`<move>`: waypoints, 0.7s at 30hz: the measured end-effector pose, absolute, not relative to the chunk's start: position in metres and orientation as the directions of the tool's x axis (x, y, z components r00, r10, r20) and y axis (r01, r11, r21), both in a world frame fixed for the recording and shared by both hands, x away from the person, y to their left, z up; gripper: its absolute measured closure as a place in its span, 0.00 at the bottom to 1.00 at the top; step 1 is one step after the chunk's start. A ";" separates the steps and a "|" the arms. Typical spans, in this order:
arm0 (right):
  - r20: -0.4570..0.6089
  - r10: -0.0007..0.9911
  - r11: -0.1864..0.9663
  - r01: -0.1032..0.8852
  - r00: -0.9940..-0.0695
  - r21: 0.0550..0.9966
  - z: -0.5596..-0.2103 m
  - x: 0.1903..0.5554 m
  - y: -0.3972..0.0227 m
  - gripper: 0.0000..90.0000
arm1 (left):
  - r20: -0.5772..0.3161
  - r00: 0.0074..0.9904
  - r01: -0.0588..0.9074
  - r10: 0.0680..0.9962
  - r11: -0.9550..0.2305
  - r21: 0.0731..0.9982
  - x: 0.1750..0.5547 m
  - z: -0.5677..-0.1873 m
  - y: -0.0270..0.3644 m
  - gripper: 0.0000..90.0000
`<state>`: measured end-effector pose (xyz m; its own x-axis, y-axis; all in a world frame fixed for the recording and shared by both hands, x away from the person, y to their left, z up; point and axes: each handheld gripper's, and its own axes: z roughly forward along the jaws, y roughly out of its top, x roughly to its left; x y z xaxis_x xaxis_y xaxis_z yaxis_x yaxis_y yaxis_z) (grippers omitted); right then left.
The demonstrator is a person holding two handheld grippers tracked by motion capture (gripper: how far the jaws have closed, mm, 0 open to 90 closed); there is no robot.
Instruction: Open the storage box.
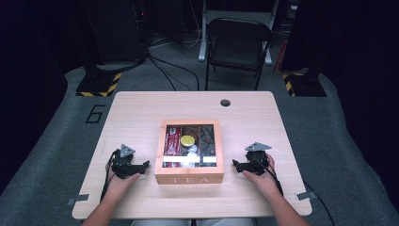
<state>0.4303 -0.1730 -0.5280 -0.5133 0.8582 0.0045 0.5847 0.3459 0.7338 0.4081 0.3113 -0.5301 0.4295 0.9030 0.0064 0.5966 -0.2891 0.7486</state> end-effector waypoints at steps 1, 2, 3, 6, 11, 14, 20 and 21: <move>0.006 0.859 0.344 0.586 -0.512 0.734 -0.528 0.430 -0.173 0.14 | 0.006 0.429 0.597 0.903 -0.289 0.749 0.408 -0.530 0.311 0.17; 0.002 0.859 0.346 0.582 -0.513 0.736 -0.528 0.430 -0.173 0.14 | 0.005 0.432 0.596 0.902 -0.289 0.749 0.408 -0.530 0.311 0.17; 0.002 0.861 0.342 0.582 -0.508 0.738 -0.528 0.430 -0.173 0.14 | 0.004 0.432 0.596 0.902 -0.288 0.750 0.408 -0.530 0.311 0.17; -0.003 0.861 0.346 0.582 -0.508 0.736 -0.528 0.430 -0.172 0.13 | 0.004 0.432 0.596 0.902 -0.288 0.750 0.408 -0.530 0.311 0.17; -0.003 0.861 0.346 0.582 -0.508 0.736 -0.528 0.430 -0.172 0.14 | 0.003 0.432 0.596 0.902 -0.288 0.749 0.408 -0.530 0.311 0.17; -0.003 0.862 0.345 0.582 -0.508 0.737 -0.528 0.430 -0.172 0.14 | 0.003 0.432 0.596 0.902 -0.288 0.749 0.408 -0.530 0.311 0.17; -0.004 0.861 0.345 0.581 -0.508 0.737 -0.528 0.430 -0.172 0.14 | 0.004 0.428 0.597 0.904 -0.286 0.749 0.407 -0.530 0.311 0.17; -0.005 0.861 0.346 0.580 -0.508 0.738 -0.528 0.430 -0.172 0.14 | 0.003 0.429 0.597 0.903 -0.286 0.749 0.407 -0.530 0.311 0.17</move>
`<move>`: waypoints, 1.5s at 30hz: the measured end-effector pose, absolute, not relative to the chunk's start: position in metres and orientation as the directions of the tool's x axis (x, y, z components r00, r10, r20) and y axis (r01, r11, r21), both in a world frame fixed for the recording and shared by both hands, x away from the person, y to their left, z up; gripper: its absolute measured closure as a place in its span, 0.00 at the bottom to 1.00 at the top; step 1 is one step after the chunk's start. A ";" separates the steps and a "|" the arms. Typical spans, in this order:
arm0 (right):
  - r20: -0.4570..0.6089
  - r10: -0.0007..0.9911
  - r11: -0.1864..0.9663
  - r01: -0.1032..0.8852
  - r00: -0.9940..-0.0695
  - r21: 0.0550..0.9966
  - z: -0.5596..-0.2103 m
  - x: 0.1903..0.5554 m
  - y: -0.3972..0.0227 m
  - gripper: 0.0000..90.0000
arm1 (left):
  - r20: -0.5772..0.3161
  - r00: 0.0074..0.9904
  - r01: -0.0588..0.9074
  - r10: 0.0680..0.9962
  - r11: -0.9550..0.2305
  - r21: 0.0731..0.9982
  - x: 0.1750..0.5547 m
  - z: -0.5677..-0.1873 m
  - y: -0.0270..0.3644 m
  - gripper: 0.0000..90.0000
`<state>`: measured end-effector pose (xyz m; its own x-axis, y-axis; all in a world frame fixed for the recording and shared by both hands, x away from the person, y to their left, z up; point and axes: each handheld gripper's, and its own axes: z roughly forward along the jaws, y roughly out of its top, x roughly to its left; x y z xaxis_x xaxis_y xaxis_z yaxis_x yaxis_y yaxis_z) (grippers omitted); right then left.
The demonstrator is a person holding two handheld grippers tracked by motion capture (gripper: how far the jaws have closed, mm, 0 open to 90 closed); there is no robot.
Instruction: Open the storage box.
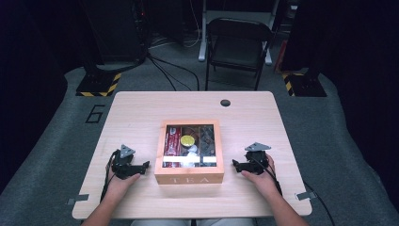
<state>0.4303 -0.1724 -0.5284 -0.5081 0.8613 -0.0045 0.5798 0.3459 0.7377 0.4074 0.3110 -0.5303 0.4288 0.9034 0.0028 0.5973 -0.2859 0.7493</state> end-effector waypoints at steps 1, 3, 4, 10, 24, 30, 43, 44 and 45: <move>-0.004 0.861 0.347 0.581 -0.508 0.736 -0.528 0.430 -0.172 0.14 | 0.004 0.427 0.597 0.904 -0.286 0.750 0.407 -0.530 0.311 0.17; -0.003 0.862 0.345 0.581 -0.508 0.737 -0.528 0.430 -0.172 0.14 | 0.004 0.427 0.597 0.904 -0.285 0.750 0.407 -0.530 0.311 0.17; -0.002 0.862 0.345 0.582 -0.507 0.737 -0.528 0.430 -0.172 0.14 | 0.002 0.429 0.597 0.903 -0.285 0.749 0.407 -0.530 0.311 0.17; -0.005 0.861 0.347 0.581 -0.508 0.736 -0.528 0.430 -0.172 0.14 | 0.004 0.421 0.600 0.907 -0.282 0.749 0.406 -0.530 0.310 0.17; -0.006 0.822 0.390 0.554 -0.570 0.736 -0.510 0.422 -0.169 0.40 | -0.068 0.445 0.598 0.893 -0.240 0.765 0.398 -0.511 0.309 0.33; -0.029 0.802 0.414 0.521 -0.597 0.747 -0.504 0.417 -0.166 0.40 | -0.083 0.443 0.602 0.893 -0.227 0.765 0.394 -0.505 0.310 0.36; 0.035 0.796 0.376 0.539 -0.604 0.753 -0.497 0.412 -0.167 0.39 | -0.103 0.475 0.606 0.874 -0.240 0.759 0.390 -0.497 0.309 0.39; 0.053 0.792 0.368 0.544 -0.608 0.754 -0.497 0.412 -0.167 0.39 | -0.122 0.477 0.610 0.871 -0.228 0.759 0.390 -0.497 0.308 0.39; 0.053 0.792 0.368 0.544 -0.608 0.754 -0.497 0.412 -0.167 0.39 | -0.122 0.477 0.610 0.871 -0.228 0.759 0.390 -0.497 0.308 0.40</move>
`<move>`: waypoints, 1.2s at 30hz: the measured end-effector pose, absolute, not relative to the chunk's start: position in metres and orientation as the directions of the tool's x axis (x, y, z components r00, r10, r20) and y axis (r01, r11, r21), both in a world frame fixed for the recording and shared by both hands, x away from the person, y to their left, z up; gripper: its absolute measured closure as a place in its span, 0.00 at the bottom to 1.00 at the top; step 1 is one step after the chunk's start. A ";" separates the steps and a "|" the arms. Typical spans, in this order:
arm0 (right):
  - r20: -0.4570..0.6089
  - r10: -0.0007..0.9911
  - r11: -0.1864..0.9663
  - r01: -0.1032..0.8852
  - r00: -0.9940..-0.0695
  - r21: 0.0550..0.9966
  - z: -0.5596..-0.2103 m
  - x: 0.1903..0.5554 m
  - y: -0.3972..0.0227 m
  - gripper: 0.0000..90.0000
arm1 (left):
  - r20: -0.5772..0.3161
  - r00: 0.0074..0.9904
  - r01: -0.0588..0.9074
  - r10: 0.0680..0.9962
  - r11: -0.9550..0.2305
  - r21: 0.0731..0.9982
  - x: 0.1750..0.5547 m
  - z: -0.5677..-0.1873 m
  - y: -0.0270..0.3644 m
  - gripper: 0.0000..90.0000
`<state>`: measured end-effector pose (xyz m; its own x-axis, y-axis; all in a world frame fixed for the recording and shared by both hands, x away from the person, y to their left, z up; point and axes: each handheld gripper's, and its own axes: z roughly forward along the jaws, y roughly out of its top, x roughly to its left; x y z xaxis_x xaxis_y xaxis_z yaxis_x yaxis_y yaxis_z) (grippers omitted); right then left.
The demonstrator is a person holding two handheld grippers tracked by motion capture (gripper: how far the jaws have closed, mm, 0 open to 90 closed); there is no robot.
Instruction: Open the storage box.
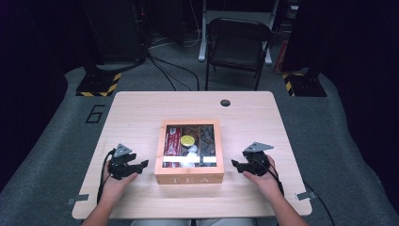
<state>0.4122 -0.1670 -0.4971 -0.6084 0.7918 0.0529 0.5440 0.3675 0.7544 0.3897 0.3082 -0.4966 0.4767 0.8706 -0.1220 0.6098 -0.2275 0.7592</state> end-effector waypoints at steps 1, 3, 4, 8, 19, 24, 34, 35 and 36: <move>0.073 0.787 0.365 0.556 -0.613 0.747 -0.496 0.411 -0.165 0.39 | -0.119 0.483 0.606 0.868 -0.233 0.761 0.390 -0.495 0.308 0.40; 0.059 0.778 0.382 0.546 -0.626 0.746 -0.492 0.411 -0.163 0.39 | -0.113 0.489 0.603 0.865 -0.241 0.760 0.390 -0.489 0.308 0.40; 0.059 0.778 0.382 0.546 -0.626 0.746 -0.492 0.411 -0.163 0.39 | -0.113 0.489 0.603 0.865 -0.241 0.760 0.390 -0.489 0.308 0.40; 0.061 0.757 0.397 0.533 -0.650 0.747 -0.480 0.409 -0.156 0.39 | -0.095 0.500 0.600 0.861 -0.266 0.754 0.393 -0.480 0.306 0.40; 0.030 0.730 0.436 0.498 -0.683 0.750 -0.459 0.403 -0.151 0.41 | -0.081 0.554 0.557 0.828 -0.297 0.775 0.383 -0.453 0.299 0.42; 0.058 0.726 0.413 0.501 -0.686 0.760 -0.454 0.401 -0.154 0.43 | -0.093 0.578 0.539 0.810 -0.294 0.789 0.377 -0.446 0.300 0.44; 0.068 0.685 0.421 0.470 -0.725 0.776 -0.443 0.386 -0.151 0.48 | -0.119 0.611 0.522 0.782 -0.286 0.803 0.362 -0.440 0.300 0.46; 0.063 0.670 0.429 0.456 -0.740 0.780 -0.442 0.383 -0.148 0.48 | -0.120 0.617 0.520 0.778 -0.289 0.804 0.360 -0.440 0.300 0.46; 0.062 0.669 0.429 0.453 -0.741 0.782 -0.441 0.381 -0.147 0.48 | -0.124 0.622 0.516 0.773 -0.285 0.808 0.357 -0.439 0.298 0.46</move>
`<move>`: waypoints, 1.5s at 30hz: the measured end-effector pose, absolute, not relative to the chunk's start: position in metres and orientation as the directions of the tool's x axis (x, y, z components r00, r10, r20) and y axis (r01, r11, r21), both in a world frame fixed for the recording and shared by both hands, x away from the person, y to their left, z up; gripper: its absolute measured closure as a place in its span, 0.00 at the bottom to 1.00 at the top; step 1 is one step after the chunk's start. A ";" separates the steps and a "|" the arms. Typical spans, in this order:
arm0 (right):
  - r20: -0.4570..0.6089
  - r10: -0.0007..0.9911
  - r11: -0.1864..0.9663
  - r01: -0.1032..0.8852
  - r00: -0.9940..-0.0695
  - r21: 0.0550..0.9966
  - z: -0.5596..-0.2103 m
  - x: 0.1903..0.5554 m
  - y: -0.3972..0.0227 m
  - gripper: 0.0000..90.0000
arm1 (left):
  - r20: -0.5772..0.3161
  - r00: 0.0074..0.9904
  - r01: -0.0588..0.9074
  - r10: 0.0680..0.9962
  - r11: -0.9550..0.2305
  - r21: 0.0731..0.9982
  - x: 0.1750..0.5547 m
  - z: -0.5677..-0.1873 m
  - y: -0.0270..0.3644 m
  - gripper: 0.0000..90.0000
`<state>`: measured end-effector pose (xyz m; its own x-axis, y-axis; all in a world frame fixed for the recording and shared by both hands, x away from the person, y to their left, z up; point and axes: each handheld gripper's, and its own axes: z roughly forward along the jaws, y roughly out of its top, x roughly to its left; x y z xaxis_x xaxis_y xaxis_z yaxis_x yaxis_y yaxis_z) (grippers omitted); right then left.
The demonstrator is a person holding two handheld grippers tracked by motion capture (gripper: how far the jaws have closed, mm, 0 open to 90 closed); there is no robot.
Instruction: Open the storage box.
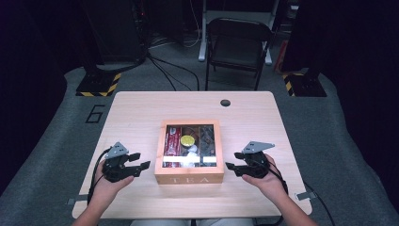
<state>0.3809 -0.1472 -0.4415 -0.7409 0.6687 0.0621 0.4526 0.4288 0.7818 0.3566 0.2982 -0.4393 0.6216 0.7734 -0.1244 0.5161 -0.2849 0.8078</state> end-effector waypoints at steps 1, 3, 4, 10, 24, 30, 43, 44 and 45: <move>0.065 0.664 0.431 0.452 -0.745 0.781 -0.440 0.379 -0.146 0.49 | -0.124 0.622 0.516 0.773 -0.285 0.808 0.357 -0.439 0.298 0.47; 0.064 0.652 0.431 0.439 -0.756 0.788 -0.439 0.377 -0.144 0.50 | -0.122 0.635 0.508 0.763 -0.293 0.810 0.352 -0.439 0.295 0.47; 0.064 0.652 0.431 0.439 -0.756 0.788 -0.439 0.377 -0.144 0.50 | -0.122 0.635 0.508 0.763 -0.293 0.810 0.352 -0.439 0.295 0.47; 0.081 0.622 0.435 0.431 -0.778 0.791 -0.438 0.368 -0.140 0.50 | -0.125 0.657 0.502 0.743 -0.308 0.808 0.345 -0.443 0.288 0.47; 0.097 0.591 0.456 0.430 -0.801 0.779 -0.457 0.361 -0.131 0.49 | -0.125 0.674 0.502 0.728 -0.327 0.801 0.336 -0.462 0.278 0.47; 0.092 0.587 0.468 0.430 -0.804 0.772 -0.469 0.359 -0.125 0.51 | -0.140 0.676 0.508 0.723 -0.320 0.799 0.335 -0.468 0.275 0.50; 0.077 0.610 0.464 0.434 -0.788 0.772 -0.479 0.360 -0.123 0.56 | -0.130 0.702 0.502 0.701 -0.356 0.788 0.337 -0.474 0.265 0.57; 0.077 0.610 0.464 0.434 -0.788 0.772 -0.479 0.360 -0.123 0.56 | -0.132 0.701 0.503 0.701 -0.355 0.788 0.337 -0.474 0.265 0.57; 0.076 0.610 0.464 0.433 -0.789 0.773 -0.479 0.359 -0.123 0.56 | -0.133 0.700 0.503 0.701 -0.353 0.789 0.337 -0.474 0.265 0.57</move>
<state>0.3592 -0.1227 -0.4790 -0.7886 0.6102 0.0758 0.4334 0.4641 0.7725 0.3366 0.2648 -0.4738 0.7003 0.7015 -0.1326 0.5032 -0.3532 0.7887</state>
